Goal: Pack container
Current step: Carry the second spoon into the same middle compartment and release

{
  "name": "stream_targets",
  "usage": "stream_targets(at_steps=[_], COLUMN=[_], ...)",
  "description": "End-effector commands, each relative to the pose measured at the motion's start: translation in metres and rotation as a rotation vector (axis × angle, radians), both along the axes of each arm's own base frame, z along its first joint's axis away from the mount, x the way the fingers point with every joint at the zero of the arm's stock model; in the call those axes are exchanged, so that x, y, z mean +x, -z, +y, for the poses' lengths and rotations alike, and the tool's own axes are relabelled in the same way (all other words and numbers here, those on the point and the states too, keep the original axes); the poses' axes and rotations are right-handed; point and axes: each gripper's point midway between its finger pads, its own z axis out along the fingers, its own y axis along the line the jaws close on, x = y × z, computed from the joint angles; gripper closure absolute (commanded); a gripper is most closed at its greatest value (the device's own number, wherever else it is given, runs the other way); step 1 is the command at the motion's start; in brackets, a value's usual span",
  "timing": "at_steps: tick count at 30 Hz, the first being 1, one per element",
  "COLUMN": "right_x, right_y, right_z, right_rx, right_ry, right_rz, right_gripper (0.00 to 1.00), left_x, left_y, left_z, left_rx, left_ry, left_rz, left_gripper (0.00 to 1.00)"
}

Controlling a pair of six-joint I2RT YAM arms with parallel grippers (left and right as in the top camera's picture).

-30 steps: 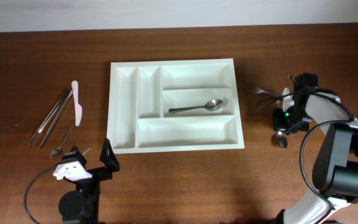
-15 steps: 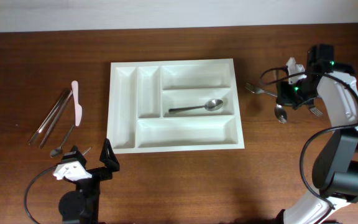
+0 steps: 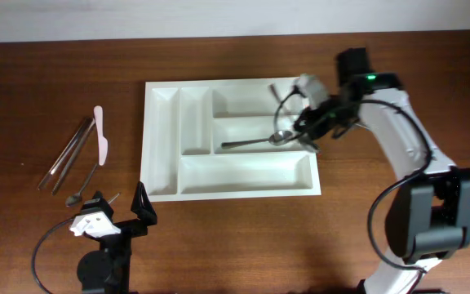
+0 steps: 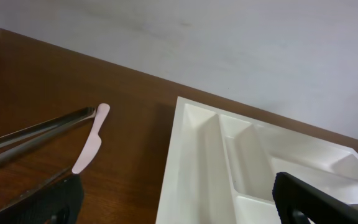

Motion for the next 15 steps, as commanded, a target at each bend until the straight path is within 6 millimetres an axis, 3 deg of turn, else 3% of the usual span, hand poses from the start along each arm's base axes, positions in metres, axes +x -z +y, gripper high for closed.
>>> stream_targets(at_steps=[1, 4, 8, 13, 15], right_x=[0.001, -0.002, -0.002, 0.003, 0.003], right_y=[-0.002, 0.005, 0.006, 0.011, 0.022], right_z=[0.025, 0.036, 0.041, 0.039, 0.036], right_rx=[-0.105, -0.245, -0.291, -0.306, -0.309], right_ry=[-0.204, -0.363, -0.531, -0.598, -0.609], right_rz=[-0.138, -0.226, -0.312, -0.349, -0.328], right_gripper=[0.96, 0.96, 0.96, 0.96, 0.96], left_x=[0.000, 0.000, 0.000, 0.000, 0.000], left_y=[0.002, 0.002, 0.002, 0.002, 0.002], left_z=[-0.001, -0.001, -0.001, -0.001, -0.001], left_rx=[0.017, 0.017, 0.017, 0.017, 0.017], left_ry=[0.010, 0.010, 0.010, 0.010, 0.010], left_rz=[0.001, 0.001, 0.001, 0.001, 0.001], left_gripper=[0.01, 0.01, 0.01, 0.01, 0.01])
